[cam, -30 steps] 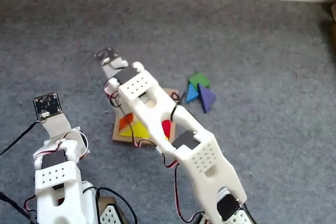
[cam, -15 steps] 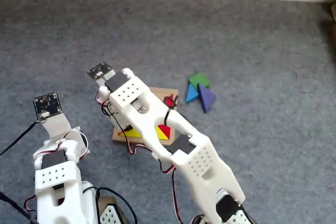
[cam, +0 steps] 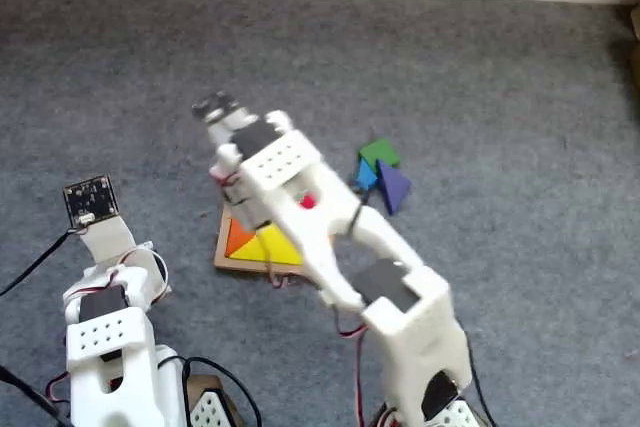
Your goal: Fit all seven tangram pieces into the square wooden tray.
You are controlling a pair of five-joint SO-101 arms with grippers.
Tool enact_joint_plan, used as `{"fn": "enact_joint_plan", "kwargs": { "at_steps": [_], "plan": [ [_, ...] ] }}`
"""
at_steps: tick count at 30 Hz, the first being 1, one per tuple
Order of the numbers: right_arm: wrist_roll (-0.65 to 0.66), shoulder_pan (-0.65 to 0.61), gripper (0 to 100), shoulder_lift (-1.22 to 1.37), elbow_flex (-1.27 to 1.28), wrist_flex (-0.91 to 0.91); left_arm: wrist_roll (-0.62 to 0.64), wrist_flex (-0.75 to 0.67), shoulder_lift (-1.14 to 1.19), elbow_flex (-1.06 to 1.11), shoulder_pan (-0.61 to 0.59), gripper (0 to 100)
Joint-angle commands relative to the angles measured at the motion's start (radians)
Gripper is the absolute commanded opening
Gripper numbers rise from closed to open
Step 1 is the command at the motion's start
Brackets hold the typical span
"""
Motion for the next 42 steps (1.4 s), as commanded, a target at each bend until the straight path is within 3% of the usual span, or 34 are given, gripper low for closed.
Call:
{"fn": "enact_joint_plan", "kwargs": {
  "at_steps": [1,6,11,18,25,33,42],
  "plan": [
    [-0.005,0.139,0.5,-0.173,0.065,-0.073,-0.009,-0.015,-0.015,-0.035,-0.004,1],
    [-0.005,0.318,0.5,-0.266,0.171,-0.189,-0.009,-0.015,-0.015,-0.035,-0.004,1],
    [-0.009,0.420,1.0,-0.222,0.199,-0.277,-0.009,-0.015,-0.015,-0.035,-0.004,1],
    [-0.011,0.476,17.6,-0.122,0.199,-0.277,-0.009,-0.015,-0.015,-0.035,-0.004,1],
    [-0.006,0.499,18.8,-0.058,0.189,-0.292,-0.009,-0.015,-0.015,-0.035,-0.004,1],
    [-0.003,0.521,18.9,0.085,-0.033,-0.298,-0.009,-0.015,-0.015,-0.035,-0.004,1],
    [0.094,0.518,18.9,0.280,-0.460,0.001,-0.009,-0.015,-0.015,-0.035,-0.004,1]
  ]
}}
